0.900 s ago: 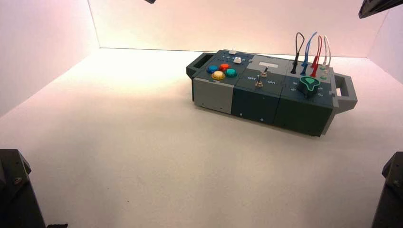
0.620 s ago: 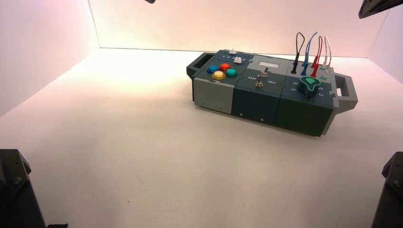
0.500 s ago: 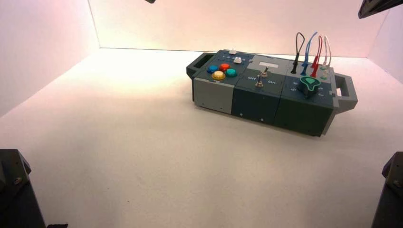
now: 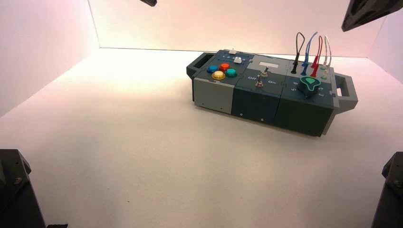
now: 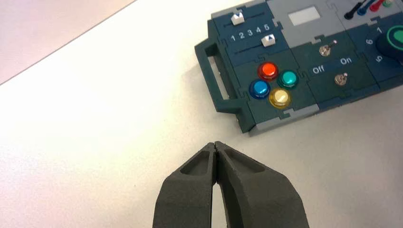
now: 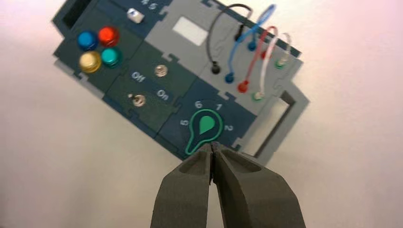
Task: Flip the bottom switch on with the right gripper.
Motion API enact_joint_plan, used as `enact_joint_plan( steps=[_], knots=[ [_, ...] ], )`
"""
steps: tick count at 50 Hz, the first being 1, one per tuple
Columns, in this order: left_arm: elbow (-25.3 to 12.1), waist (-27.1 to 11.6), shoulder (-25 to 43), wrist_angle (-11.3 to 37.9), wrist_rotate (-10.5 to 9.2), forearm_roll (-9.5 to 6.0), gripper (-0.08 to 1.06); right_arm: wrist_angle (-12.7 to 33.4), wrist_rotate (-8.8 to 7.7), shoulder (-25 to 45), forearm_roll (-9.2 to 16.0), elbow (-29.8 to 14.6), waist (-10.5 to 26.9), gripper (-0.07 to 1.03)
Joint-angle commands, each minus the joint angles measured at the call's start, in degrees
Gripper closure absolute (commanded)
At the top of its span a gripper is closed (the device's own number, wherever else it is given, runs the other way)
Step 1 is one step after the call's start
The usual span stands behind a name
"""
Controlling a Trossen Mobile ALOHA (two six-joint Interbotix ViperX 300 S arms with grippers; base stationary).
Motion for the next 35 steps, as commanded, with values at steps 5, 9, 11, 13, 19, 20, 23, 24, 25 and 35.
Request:
enact_joint_plan(
  steps=[5, 9, 11, 13, 19, 20, 23, 24, 25, 35],
  knots=[
    [-2.2, -0.3, -0.1, 0.1, 0.7, -0.18, 1.01, -0.2, -1.32, 1.3, 1.4, -1.8, 1.0, 0.98],
    [-2.5, -0.5, 0.6, 0.4, 0.79, -0.18, 1.01, 0.0, -1.49, 2.5, 1.7, -1.8, 1.4, 0.98],
    [-2.6, -0.9, 1.1, 0.5, 0.7, -0.09, 1.01, 0.0, -1.58, 3.2, 1.7, -1.8, 2.0, 0.98],
    [-2.9, -1.3, 1.9, 0.8, 0.79, -0.09, 1.01, 0.0, -1.58, 3.9, 1.7, -2.0, 2.9, 0.98],
    [-3.9, -2.5, 4.7, 1.6, 1.23, -0.09, 1.01, 0.1, -1.67, 7.6, 1.8, -2.7, 6.5, 0.98],
    [-4.0, -2.6, 5.3, 1.6, 1.32, -0.18, 1.01, 0.2, -1.67, 8.3, 1.8, -3.0, 6.9, 0.98],
    [-4.6, -2.7, 6.3, 1.6, 1.32, -0.09, 1.01, 0.3, -1.67, 9.4, 1.9, -3.5, 7.2, 0.98],
    [-4.7, -2.7, 6.6, 1.6, 1.23, -0.09, 1.01, 0.3, -1.67, 10.1, 2.0, -3.9, 7.2, 0.98],
    [-4.9, -2.7, 6.9, 1.6, 1.23, -0.18, 1.01, 0.3, -1.67, 10.5, 2.0, -4.0, 7.2, 0.98],
    [-6.8, -2.9, 9.0, 0.3, 1.23, -0.09, 1.01, 0.3, -1.85, 12.6, 2.0, -4.3, 8.3, 0.98]
  ],
)
